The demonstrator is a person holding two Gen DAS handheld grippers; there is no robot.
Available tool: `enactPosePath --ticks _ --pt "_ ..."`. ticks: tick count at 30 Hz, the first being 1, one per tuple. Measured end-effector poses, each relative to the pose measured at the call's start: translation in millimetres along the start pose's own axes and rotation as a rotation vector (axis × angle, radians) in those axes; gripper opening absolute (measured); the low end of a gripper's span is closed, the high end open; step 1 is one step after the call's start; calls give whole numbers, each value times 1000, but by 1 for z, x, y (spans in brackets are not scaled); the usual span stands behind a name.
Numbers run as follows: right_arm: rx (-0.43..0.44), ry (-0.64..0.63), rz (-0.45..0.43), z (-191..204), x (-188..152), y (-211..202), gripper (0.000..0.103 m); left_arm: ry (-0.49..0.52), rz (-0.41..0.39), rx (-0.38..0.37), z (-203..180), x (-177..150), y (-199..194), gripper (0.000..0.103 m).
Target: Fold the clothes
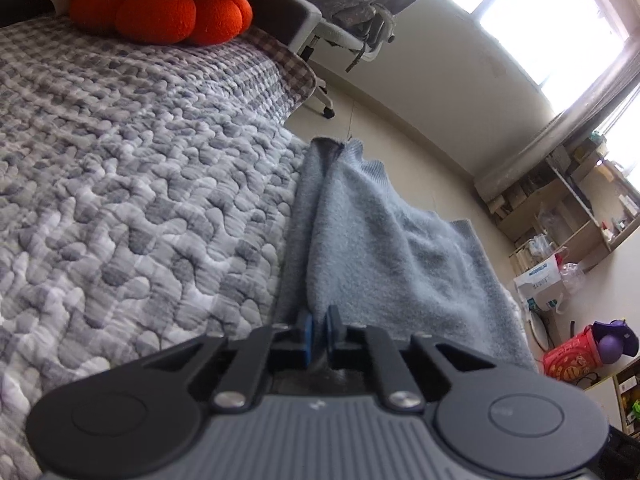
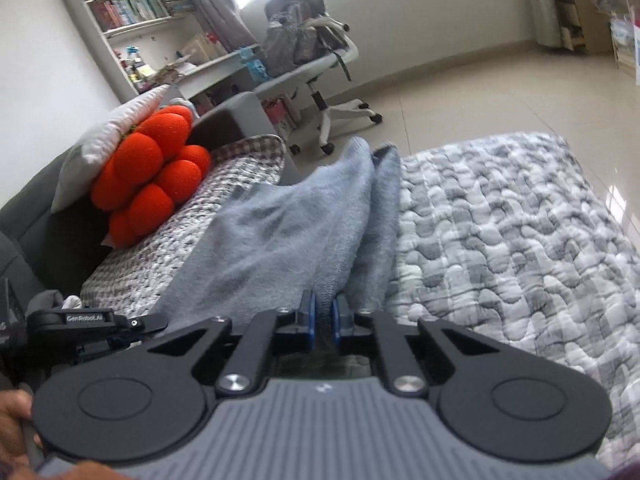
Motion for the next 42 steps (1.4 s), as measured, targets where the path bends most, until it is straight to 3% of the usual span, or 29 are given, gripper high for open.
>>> enactPosePath --ticks 7,11,16,19,25,28,30,34,38,42 --pt "-36 22 23 -10 0 9 10 6 19 19 3 -4 5 6" --pt "-22 -24 -13 0 4 -2 10 14 8 13 1 -3 0 6" --pt "-85 1 52 -20 -1 19 10 17 30 50 4 -7 8 7" --pt "-57 7 58 -19 -2 21 18 18 27 66 4 -5 7 12" --pt "2 88 67 -34 -3 4 20 -15 8 25 11 3 -17 29" --pt "32 125 81 -41 -5 -3 36 -30 45 -21 8 -4 -20 39" --pt "63 138 94 -43 -8 -7 37 -39 61 -27 7 -8 -20 41" --pt "145 166 131 -41 -14 -8 41 -81 117 -77 7 -15 -9 64" --pt "126 181 160 -40 -19 0 41 -83 127 -82 5 -17 0 71" --pt "182 239 151 -36 -16 6 43 -48 110 -104 -2 -16 6 75"
Point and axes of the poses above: each gripper's, at about its wrist camera, not at the fingertips, and y roughly the way its jaws point, z to its left, x to its top, the point moved 10 cm from there along y, roughly the way its jaws point, and after that the axes turned 15 degrees about z, right-handed, at the moved point
